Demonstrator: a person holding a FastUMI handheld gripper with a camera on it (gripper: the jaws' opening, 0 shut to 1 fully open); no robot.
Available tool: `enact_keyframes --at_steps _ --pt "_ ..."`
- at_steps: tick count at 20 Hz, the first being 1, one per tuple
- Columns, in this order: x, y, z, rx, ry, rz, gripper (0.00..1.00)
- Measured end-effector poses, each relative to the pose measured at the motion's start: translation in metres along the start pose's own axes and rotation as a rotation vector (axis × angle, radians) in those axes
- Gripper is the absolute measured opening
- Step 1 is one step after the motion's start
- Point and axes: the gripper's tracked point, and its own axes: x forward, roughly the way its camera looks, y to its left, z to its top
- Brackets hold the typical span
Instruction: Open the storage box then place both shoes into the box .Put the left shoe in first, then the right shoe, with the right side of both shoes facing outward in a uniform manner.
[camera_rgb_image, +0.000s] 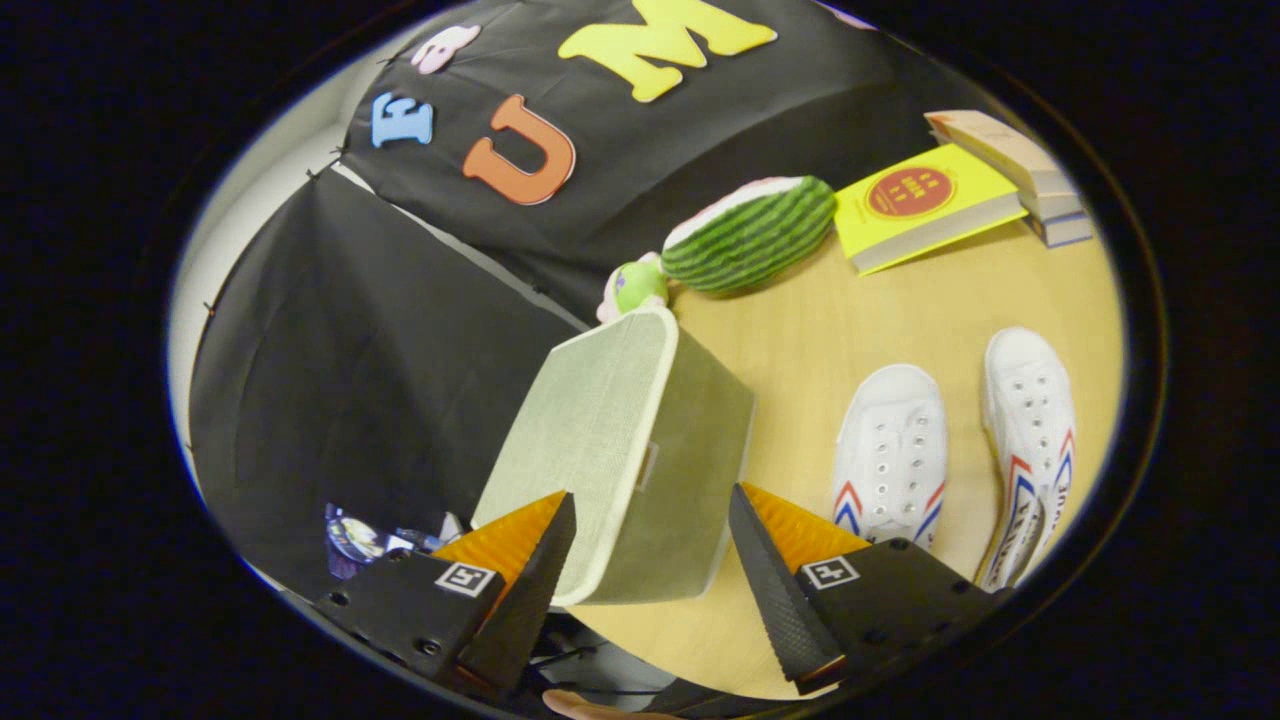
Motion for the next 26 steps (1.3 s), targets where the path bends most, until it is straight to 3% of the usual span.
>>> enact_keyframes --at_steps 4,7,9,10,14,16,19,26 --pt "0.026 0.011 0.016 0.172 0.076 0.202 0.90" --pt "0.041 0.013 0.008 0.226 0.139 0.295 0.85" --pt "0.049 0.015 0.005 0.270 0.172 0.328 0.76" --pt "0.053 0.012 0.004 0.289 0.191 0.319 0.61" --pt "0.050 0.021 0.006 0.249 0.165 0.362 0.19" --pt "0.045 0.021 0.006 0.222 0.151 0.347 0.11" --pt "0.039 0.029 0.011 0.205 0.123 0.330 0.06" --pt "0.018 0.078 0.027 0.190 0.060 0.365 0.05"
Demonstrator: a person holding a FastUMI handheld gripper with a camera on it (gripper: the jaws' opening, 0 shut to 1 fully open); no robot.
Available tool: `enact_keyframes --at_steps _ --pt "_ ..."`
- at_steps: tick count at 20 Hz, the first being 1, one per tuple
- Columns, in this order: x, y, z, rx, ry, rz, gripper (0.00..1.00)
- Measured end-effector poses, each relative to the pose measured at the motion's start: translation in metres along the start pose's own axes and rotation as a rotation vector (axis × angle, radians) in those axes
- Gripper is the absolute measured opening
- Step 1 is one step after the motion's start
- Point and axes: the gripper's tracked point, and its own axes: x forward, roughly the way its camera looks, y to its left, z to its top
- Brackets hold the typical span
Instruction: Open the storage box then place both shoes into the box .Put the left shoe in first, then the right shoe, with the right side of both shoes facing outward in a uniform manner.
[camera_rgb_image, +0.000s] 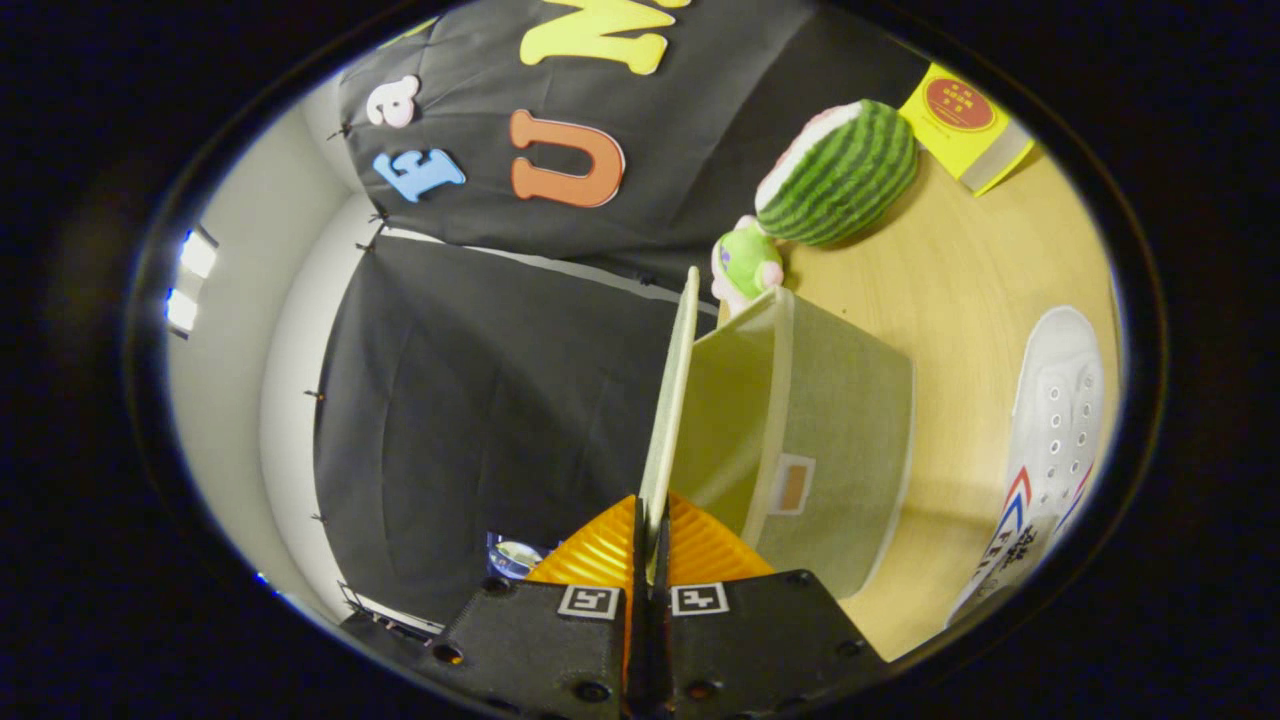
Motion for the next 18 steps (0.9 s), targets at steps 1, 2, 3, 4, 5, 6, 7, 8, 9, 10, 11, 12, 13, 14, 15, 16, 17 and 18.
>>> enact_keyframes --at_steps 1,2,3,4,5,6,7,8,9,10,11,12,13,14,15,16,17,18 --pt "0.001 0.011 0.001 0.010 -0.016 0.012 0.05" --pt "0.004 0.021 0.000 0.013 -0.020 0.018 0.05" --pt "0.009 0.030 -0.002 0.008 -0.027 0.019 0.05" --pt "0.015 0.039 -0.002 -0.005 -0.033 0.016 0.05" --pt "0.021 0.047 -0.005 -0.019 -0.031 0.012 0.05" --pt "0.027 0.061 -0.006 -0.031 -0.054 0.023 0.05" --pt "0.033 0.074 -0.009 -0.039 -0.063 0.039 0.05" --pt "0.040 0.085 -0.013 -0.047 -0.067 0.051 0.05" --pt "0.048 0.093 -0.015 -0.051 -0.078 0.059 0.05" --pt "0.059 0.100 -0.019 -0.056 -0.080 0.060 0.05" --pt "0.069 0.107 -0.019 -0.058 -0.099 0.066 0.05" --pt "0.080 0.114 -0.020 -0.063 -0.118 0.066 0.05" --pt "0.089 0.119 -0.021 -0.074 -0.137 0.060 0.05" --pt "0.099 0.125 -0.022 -0.092 -0.156 0.055 0.05" --pt "0.109 0.132 -0.024 -0.105 -0.175 0.053 0.05" --pt "0.118 0.136 -0.028 -0.115 -0.179 0.049 0.05" --pt "0.127 0.140 -0.031 -0.120 -0.189 0.045 0.05" --pt "0.136 0.143 -0.033 -0.124 -0.191 0.042 0.05"
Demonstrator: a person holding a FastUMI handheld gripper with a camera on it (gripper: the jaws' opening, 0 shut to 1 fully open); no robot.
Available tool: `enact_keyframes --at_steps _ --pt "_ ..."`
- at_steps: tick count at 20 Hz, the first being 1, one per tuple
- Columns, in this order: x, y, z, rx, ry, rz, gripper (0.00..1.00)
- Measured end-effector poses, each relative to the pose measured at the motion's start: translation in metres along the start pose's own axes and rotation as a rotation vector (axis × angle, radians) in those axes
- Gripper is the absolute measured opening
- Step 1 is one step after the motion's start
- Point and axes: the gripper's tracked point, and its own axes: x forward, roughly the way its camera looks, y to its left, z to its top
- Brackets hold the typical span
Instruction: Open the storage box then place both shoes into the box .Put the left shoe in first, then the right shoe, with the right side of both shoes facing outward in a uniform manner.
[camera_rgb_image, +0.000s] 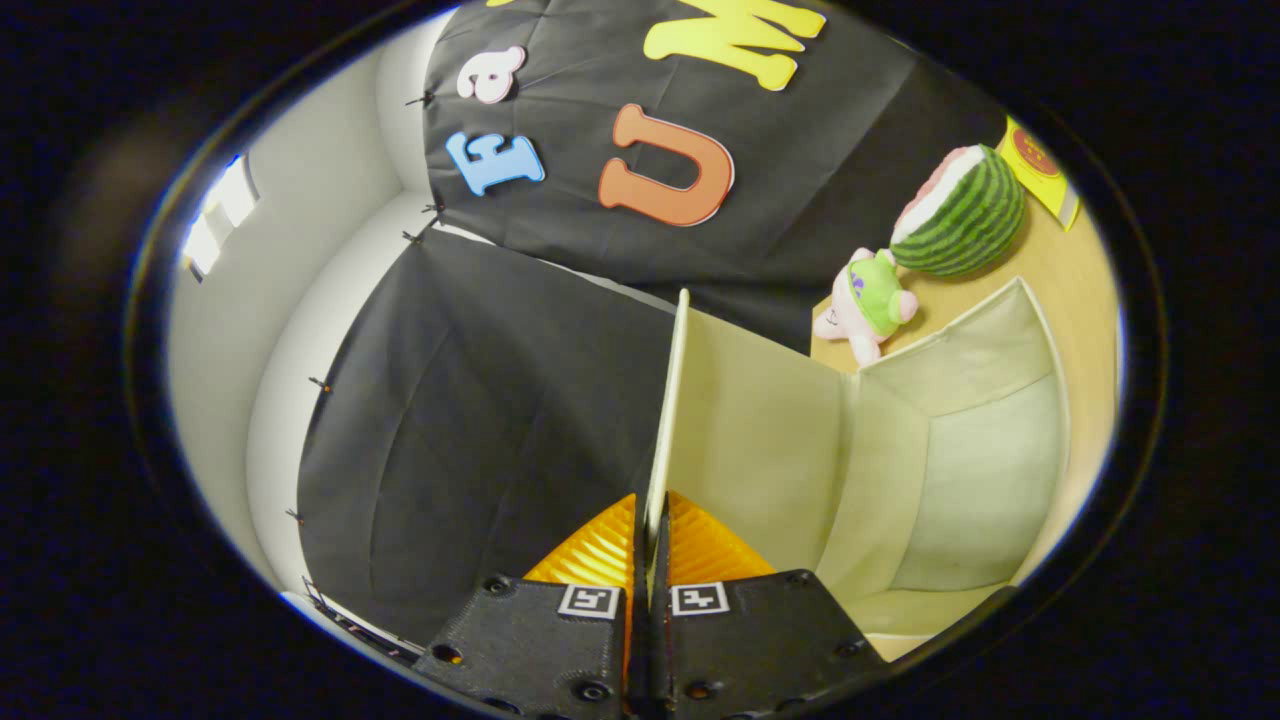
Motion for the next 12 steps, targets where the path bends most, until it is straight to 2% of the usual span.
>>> enact_keyframes --at_steps 3,5,10,12 --pt "0.018 0.008 -0.004 -0.054 -0.053 0.004 0.07" --pt "0.022 0.014 -0.013 -0.106 -0.075 0.012 0.15" --pt "0.010 0.019 -0.030 -0.292 -0.096 -0.050 0.98" --pt "-0.001 0.017 -0.035 -0.325 -0.094 -0.070 0.99"
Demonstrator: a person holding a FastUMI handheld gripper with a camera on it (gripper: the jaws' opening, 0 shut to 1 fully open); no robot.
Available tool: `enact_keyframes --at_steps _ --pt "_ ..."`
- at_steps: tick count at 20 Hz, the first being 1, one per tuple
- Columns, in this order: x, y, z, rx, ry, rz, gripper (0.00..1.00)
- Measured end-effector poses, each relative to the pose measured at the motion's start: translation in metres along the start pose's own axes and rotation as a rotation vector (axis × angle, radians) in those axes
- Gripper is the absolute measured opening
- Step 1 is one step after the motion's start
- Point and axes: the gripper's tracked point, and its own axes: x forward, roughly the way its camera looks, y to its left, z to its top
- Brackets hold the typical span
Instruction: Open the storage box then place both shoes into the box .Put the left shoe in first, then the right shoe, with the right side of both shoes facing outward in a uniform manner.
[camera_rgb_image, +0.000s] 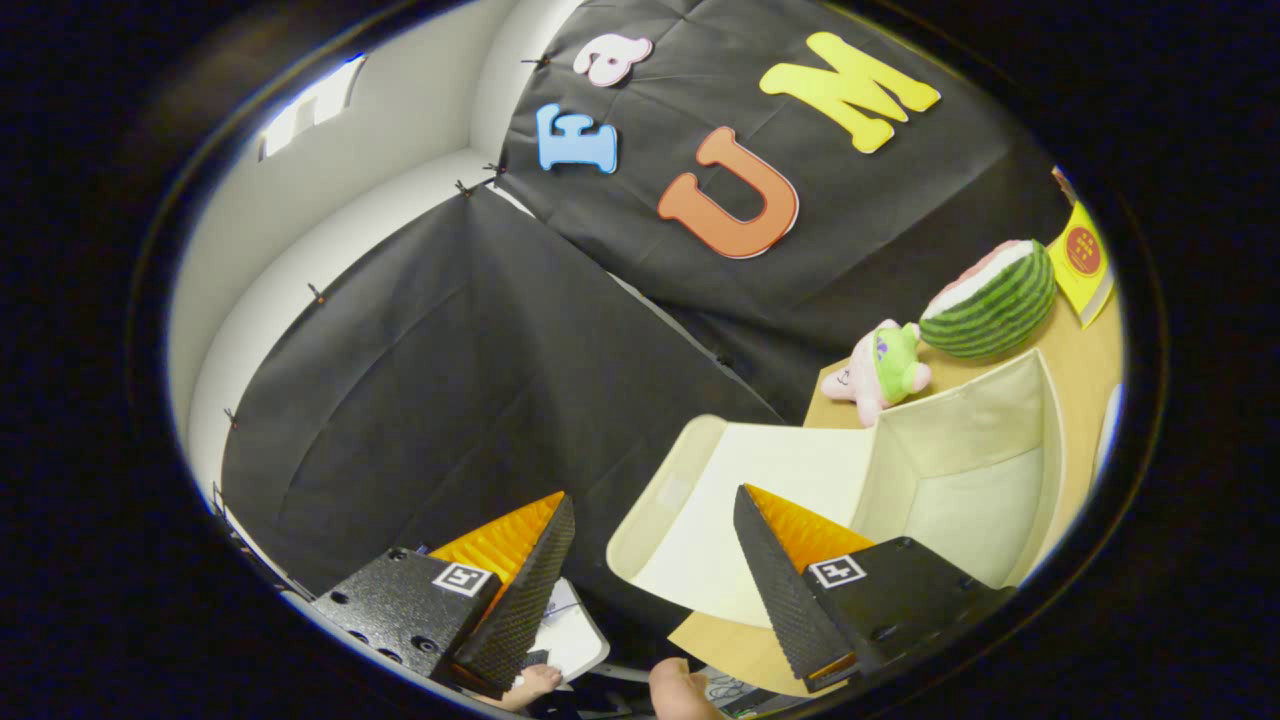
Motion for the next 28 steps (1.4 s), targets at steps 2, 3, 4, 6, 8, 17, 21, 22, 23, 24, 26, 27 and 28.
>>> enact_keyframes --at_steps 2,3,4,6,8,17,21,22,23,24,26,27,28 --pt "-0.018 -0.009 -0.001 -0.036 0.000 -0.032 0.99" --pt "-0.029 -0.019 0.000 -0.046 -0.003 -0.062 0.99" --pt "-0.040 -0.033 0.001 -0.044 -0.003 -0.104 1.00" --pt "-0.062 -0.066 0.006 -0.017 0.000 -0.191 1.00" --pt "-0.086 -0.096 0.015 -0.020 -0.007 -0.266 1.00" --pt "-0.196 -0.236 0.025 -0.133 0.079 -0.639 1.00" --pt "-0.228 -0.288 0.016 -0.174 0.168 -0.767 1.00" --pt "-0.233 -0.298 0.008 -0.172 0.211 -0.790 1.00" --pt "-0.236 -0.310 0.004 -0.160 0.235 -0.811 1.00" --pt "-0.238 -0.322 0.001 -0.144 0.262 -0.839 1.00" --pt "-0.250 -0.337 -0.008 -0.135 0.341 -0.879 1.00" --pt "-0.254 -0.343 -0.011 -0.128 0.378 -0.908 1.00" --pt "-0.260 -0.350 -0.016 -0.117 0.410 -0.937 1.00"
